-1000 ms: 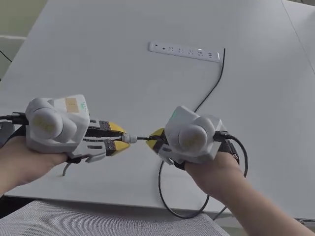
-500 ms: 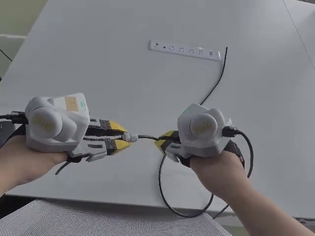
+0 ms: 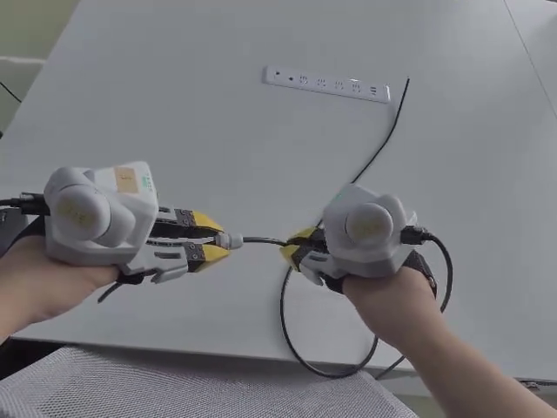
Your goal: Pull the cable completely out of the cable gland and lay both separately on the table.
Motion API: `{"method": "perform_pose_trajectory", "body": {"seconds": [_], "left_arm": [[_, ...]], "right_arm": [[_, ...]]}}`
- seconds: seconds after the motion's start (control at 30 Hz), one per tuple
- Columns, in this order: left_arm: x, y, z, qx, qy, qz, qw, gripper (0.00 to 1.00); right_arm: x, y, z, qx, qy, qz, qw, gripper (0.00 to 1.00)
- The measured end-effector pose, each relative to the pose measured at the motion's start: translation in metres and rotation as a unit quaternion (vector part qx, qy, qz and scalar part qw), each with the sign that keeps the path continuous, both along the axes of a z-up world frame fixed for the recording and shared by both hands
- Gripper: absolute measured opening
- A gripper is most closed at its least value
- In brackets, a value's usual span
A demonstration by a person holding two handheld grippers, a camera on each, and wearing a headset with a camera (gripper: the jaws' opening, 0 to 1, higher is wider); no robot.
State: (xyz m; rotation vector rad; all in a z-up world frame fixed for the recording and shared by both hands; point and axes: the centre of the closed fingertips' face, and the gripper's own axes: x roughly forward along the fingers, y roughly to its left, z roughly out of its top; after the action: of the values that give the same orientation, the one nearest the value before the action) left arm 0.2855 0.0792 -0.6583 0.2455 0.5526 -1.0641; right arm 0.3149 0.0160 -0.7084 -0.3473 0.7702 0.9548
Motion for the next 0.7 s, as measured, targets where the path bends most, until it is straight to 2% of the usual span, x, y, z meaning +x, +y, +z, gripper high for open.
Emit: {"method": "perform_pose_trajectory", "body": {"seconds": [0.07,0.2,0.3,0.33,0.37,0.4,0.5,0.57,0.63,0.7], "left_arm": [[0.000,0.001,0.000,0.001,0.000,0.001,1.0000,0.15],[0.000,0.002,0.000,-0.001,0.001,0.003,1.0000,0.15],[0.001,0.001,0.000,-0.002,0.001,0.003,1.0000,0.15],[0.001,0.001,0.000,-0.003,0.001,0.003,1.0000,0.15],[0.001,0.001,0.000,-0.002,0.001,0.003,1.0000,0.15],[0.001,0.001,0.000,-0.003,0.001,0.003,1.0000,0.15],[0.002,0.000,0.001,-0.002,0.002,0.001,1.0000,0.15],[0.002,0.000,0.001,-0.001,0.003,0.000,1.0000,0.15],[0.003,0.000,0.002,-0.002,0.002,0.000,1.0000,0.15],[0.003,0.000,0.002,-0.002,0.002,-0.001,1.0000,0.15]], "right_arm": [[-0.001,0.001,0.001,0.000,-0.004,0.005,1.0000,0.05],[-0.007,0.008,0.005,-0.001,-0.010,0.032,0.9994,0.14],[-0.006,0.014,0.017,-0.001,-0.043,0.054,0.9976,0.16],[-0.004,0.019,0.023,0.003,-0.067,0.063,0.9957,0.17],[-0.005,0.021,0.026,0.006,-0.074,0.071,0.9947,0.20],[-0.008,0.023,0.027,0.003,-0.072,0.078,0.9944,0.20],[-0.011,0.032,0.030,-0.022,-0.109,0.125,0.9858,0.18],[-0.009,0.036,0.036,-0.027,-0.138,0.139,0.9803,0.14],[-0.013,0.041,0.033,-0.027,-0.126,0.147,0.9807,0.15],[-0.014,0.044,0.033,-0.032,-0.133,0.159,0.9778,0.15]]}}
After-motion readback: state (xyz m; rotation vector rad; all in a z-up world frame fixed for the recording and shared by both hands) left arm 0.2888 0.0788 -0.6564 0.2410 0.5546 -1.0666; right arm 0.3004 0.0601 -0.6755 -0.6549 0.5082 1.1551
